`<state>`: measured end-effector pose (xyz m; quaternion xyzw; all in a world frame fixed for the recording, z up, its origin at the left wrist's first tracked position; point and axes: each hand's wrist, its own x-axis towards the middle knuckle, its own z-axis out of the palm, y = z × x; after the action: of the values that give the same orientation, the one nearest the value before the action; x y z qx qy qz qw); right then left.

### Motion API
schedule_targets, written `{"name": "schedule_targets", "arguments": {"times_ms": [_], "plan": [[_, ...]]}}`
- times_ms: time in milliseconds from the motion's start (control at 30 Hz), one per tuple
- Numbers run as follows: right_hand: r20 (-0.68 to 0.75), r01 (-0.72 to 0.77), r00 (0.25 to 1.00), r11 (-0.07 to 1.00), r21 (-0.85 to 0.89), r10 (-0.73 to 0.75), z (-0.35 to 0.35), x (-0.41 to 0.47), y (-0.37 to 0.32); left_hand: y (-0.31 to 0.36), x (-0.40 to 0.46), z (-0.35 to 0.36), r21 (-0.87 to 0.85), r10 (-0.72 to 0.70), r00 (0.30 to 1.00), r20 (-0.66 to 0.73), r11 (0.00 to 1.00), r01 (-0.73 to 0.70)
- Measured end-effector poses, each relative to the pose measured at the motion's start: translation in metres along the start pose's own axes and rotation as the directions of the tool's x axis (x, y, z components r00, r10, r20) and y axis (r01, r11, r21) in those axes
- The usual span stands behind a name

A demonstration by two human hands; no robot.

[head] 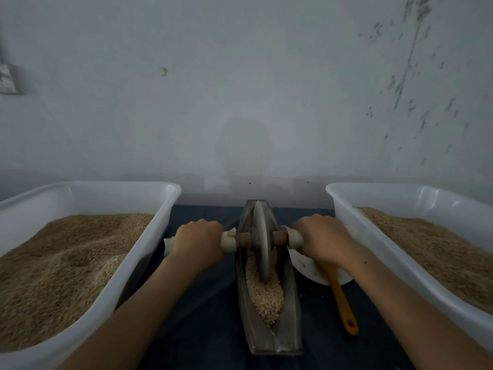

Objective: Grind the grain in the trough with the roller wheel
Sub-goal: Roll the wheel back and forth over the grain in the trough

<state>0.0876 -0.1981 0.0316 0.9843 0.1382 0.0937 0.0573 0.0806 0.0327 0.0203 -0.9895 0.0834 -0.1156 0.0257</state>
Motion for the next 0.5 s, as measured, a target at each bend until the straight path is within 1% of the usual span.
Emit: {"name": "schedule_targets", "arguments": {"times_ms": [100,167,200,267,367,433,500], "plan": [[0.155,0.013,0.988,1.0,0.008,-0.014,-0.011,-0.002,0.0,-0.003,0.001,-0.003,-0.012,0.012,0.991,0.133,1.0,-0.011],[0.189,0.011,0.982,1.0,0.011,-0.013,-0.014,-0.003,-0.002,-0.004,0.002,-0.004,-0.027,0.016,0.981,0.194,1.0,-0.011],[0.178,0.013,0.984,1.0,0.001,-0.013,-0.013,-0.003,-0.002,-0.005,0.003,-0.004,-0.034,0.015,0.978,0.206,0.999,-0.008],[0.101,0.011,0.995,1.0,-0.023,-0.009,-0.011,-0.004,-0.005,-0.008,0.004,-0.001,-0.056,0.009,0.98,0.2,0.998,0.002],[-0.038,0.005,0.999,0.999,-0.039,-0.006,-0.006,-0.004,-0.007,-0.009,0.003,0.004,-0.065,0.006,0.992,0.13,0.998,0.003],[-0.09,0.019,0.996,0.999,-0.041,-0.023,-0.003,-0.005,-0.007,-0.009,0.002,0.006,-0.06,0.003,0.997,0.078,0.998,0.002],[-0.109,0.037,0.993,0.998,-0.042,-0.041,-0.002,-0.007,-0.006,-0.009,0.002,0.006,-0.06,0.003,0.998,0.065,0.998,0.001]]}}
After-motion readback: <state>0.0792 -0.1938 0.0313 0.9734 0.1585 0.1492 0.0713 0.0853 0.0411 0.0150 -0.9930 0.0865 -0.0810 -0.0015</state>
